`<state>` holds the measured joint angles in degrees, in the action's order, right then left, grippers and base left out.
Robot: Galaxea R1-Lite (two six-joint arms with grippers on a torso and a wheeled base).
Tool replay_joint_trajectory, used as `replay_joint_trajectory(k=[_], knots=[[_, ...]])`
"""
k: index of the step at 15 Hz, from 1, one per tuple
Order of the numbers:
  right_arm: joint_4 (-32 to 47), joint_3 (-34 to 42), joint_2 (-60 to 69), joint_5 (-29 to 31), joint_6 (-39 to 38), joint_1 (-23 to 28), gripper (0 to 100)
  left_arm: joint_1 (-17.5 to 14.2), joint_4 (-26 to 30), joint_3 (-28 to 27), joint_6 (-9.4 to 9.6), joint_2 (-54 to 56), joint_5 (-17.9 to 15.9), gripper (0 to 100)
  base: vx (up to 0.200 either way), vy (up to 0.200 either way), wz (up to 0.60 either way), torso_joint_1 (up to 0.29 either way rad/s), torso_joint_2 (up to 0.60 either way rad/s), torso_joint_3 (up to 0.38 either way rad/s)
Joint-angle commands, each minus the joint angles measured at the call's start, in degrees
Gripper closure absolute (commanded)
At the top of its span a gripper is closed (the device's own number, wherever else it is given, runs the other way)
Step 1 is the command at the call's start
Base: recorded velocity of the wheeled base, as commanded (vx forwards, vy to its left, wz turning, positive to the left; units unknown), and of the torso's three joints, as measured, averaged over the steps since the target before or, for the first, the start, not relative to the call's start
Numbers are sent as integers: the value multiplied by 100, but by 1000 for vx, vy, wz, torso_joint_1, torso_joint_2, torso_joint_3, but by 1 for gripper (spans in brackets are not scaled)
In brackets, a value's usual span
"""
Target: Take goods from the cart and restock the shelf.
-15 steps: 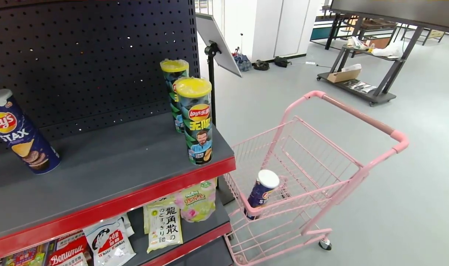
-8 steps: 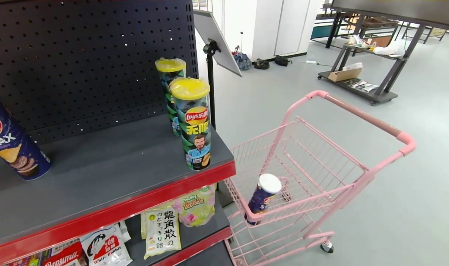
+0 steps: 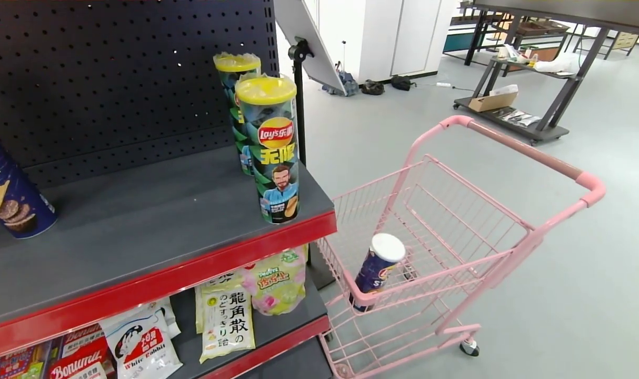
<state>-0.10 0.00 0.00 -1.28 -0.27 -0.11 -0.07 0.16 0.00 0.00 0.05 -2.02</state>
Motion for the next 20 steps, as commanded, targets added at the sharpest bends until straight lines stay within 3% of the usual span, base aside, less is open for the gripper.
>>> replay_joint_trajectory(k=[1,13,18,19,20], knots=[[1,0,0,-4,0,2,0,-1,2,0,0,-5,0,0,0,0,0,-178,461,295],[1,0,0,5,9,-7,0,-1,11,0,0,-5,0,0,0,0,0,-151,524,370],[10,-18,-18,-4,88,-7,0,-1,2,0,0,-5,0,0,0,0,0,-23,120,95],[-8,-1063,-782,-153,-123,-147,0,-1,2,0,9,-5,0,0,0,0,0,0,0,0],[-25,-2470,-2417,-127,-896,-332,0,-1,2,0,0,-5,0,0,0,0,0,0,0,0]])
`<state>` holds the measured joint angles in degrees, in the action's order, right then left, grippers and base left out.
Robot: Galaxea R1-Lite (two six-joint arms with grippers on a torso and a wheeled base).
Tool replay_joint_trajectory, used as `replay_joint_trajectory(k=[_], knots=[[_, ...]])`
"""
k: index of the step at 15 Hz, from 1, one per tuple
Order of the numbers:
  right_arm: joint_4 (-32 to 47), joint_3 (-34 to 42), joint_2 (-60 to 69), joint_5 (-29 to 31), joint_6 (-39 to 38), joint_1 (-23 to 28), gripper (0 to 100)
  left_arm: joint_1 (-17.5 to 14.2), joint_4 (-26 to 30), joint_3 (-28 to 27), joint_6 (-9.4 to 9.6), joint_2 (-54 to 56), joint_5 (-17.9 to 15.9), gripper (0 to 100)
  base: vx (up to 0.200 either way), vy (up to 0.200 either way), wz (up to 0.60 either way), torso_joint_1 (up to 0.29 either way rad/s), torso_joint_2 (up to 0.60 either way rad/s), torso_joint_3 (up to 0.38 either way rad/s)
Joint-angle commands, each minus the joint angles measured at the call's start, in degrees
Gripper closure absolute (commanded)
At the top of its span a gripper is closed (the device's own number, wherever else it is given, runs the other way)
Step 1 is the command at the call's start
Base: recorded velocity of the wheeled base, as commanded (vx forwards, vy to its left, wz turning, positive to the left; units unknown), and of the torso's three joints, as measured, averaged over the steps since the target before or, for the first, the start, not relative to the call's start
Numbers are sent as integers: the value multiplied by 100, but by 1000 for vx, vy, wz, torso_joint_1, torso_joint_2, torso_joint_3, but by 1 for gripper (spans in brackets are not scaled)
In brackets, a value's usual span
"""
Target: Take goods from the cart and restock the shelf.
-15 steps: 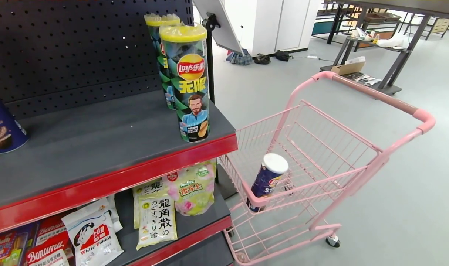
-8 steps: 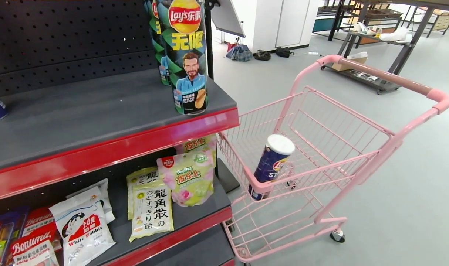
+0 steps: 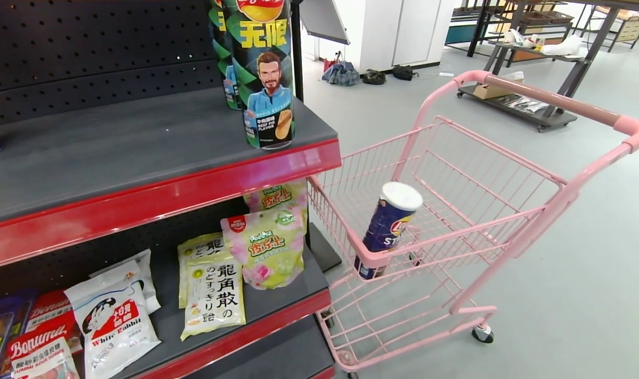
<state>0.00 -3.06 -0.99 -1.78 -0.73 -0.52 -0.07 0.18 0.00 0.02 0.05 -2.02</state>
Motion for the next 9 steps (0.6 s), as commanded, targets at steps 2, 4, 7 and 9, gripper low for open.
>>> replay_joint_trajectory(k=[2,4,7,9], knots=[[-44,-3579,-4190,-472,-902,-536,0,-1,-1,0,6,-5,0,0,0,0,0,0,0,0],[-466,-3394,-5140,-595,-604,-668,0,-1,8,0,-2,-5,0,0,0,0,0,0,0,0],[-2874,-2586,-7161,-622,-973,-1037,0,-1,-1,0,6,-5,0,0,0,0,0,0,0,0],[-3428,-2647,-8093,-683,-964,-1125,0,-1,8,0,6,-5,0,0,0,0,0,0,0,0]])
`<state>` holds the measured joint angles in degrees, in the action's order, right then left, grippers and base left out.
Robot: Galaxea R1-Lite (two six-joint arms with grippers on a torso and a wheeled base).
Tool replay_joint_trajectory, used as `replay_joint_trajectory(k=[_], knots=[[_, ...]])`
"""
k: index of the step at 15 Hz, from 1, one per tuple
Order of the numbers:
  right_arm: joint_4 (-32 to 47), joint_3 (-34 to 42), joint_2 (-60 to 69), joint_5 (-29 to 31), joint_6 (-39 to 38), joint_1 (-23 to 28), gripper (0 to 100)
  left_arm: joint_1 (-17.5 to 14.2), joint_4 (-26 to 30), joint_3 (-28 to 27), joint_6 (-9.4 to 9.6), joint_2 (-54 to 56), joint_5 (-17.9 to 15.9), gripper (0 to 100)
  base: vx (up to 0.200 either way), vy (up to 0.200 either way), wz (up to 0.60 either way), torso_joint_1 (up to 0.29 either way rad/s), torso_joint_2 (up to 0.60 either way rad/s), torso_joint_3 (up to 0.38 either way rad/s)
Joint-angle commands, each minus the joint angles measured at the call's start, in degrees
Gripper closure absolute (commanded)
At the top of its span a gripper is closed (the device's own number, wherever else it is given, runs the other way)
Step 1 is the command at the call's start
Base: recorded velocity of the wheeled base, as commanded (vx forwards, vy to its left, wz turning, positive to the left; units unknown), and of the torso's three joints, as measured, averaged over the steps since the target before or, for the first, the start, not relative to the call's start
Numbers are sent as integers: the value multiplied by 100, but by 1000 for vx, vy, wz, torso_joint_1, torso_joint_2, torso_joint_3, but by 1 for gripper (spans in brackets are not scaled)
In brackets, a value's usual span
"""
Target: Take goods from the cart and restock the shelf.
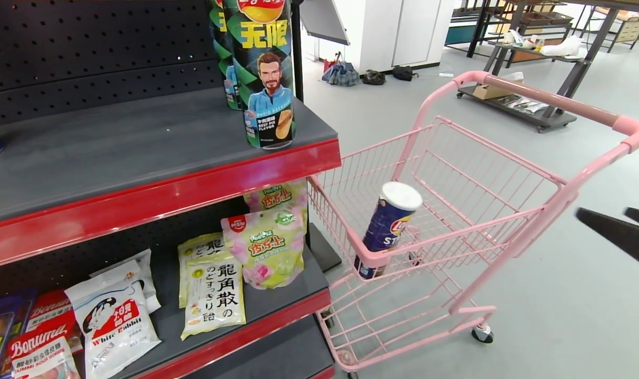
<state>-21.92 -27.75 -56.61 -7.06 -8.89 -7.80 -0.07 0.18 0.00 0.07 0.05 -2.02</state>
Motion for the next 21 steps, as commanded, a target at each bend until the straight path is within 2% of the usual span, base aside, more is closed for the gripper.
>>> replay_joint_trajectory(k=[1,5,13,15,18,21], knots=[[-1315,-310,-2811,-164,-140,-433,0,-1,-1,0,-7,-5,0,0,0,0,0,0,0,0],[-1333,-680,-3409,-199,-148,-925,0,-1,-1,0,1,-5,0,0,0,0,0,0,0,0],[-1341,-961,-3840,-358,-166,-1452,0,-1,-1,0,1,-5,0,0,0,0,0,0,0,0],[-1403,-1031,-4077,-366,-148,-1496,0,-1,-1,0,1,-5,0,0,0,0,0,0,0,0],[-1965,-1172,-4552,-375,-148,-1479,0,-1,-1,0,1,-5,0,0,0,0,0,0,0,0],[-2053,-1611,-4965,-366,-148,-1479,0,-1,-1,0,1,-5,0,0,0,0,0,0,0,0]])
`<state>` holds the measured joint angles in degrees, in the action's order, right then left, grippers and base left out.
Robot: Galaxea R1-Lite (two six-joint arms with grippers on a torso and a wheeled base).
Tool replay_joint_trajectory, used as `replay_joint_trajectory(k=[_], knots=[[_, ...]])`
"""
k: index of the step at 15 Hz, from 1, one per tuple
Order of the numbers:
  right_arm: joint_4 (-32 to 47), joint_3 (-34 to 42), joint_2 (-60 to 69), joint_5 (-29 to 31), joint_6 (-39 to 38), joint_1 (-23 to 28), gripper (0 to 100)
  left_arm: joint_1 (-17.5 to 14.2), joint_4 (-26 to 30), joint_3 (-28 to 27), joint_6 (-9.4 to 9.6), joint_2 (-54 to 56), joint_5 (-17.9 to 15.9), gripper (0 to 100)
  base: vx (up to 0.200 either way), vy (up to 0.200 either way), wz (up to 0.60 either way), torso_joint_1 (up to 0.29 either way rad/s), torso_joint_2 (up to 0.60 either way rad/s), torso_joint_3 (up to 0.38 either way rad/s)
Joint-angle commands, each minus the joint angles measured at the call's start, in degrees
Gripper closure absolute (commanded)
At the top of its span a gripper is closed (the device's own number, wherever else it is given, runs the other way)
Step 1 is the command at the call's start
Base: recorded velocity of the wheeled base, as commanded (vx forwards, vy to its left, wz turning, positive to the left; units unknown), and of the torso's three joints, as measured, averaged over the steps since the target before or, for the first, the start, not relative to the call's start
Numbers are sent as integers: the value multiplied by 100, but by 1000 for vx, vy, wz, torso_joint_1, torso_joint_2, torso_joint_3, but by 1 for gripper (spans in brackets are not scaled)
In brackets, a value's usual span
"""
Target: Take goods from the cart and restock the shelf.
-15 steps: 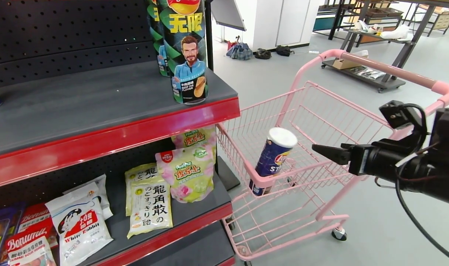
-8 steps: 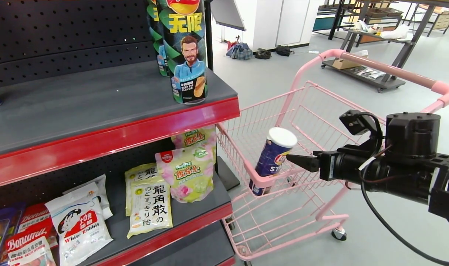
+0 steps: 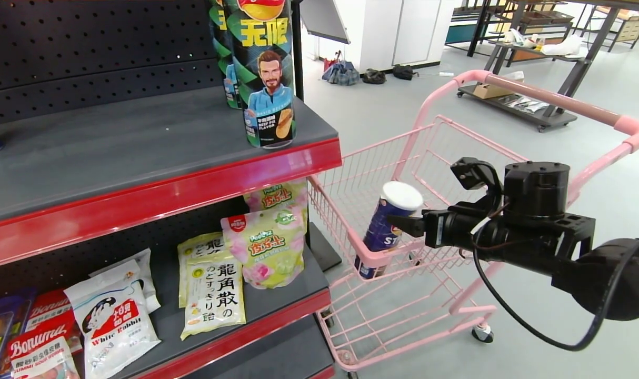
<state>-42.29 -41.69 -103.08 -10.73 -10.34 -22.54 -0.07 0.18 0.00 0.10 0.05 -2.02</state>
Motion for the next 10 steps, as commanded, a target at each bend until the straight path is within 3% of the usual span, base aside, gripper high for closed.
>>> replay_joint_trajectory(k=[1,8,9,10], knots=[[-16,-357,-414,-8,5,-5,0,-1,-1,0,-1,-5,0,0,0,0,0,0,0,0],[-51,-885,-1021,-140,14,-5,0,-1,-1,0,25,-5,0,0,0,0,0,0,0,0],[-192,-893,-1082,-140,-3,-5,100,-1,-1,0,25,-5,0,0,0,0,0,0,0,0],[-333,-893,-1126,-131,-12,-14,100,-1,-1,0,25,-5,0,0,0,0,0,0,0,0]])
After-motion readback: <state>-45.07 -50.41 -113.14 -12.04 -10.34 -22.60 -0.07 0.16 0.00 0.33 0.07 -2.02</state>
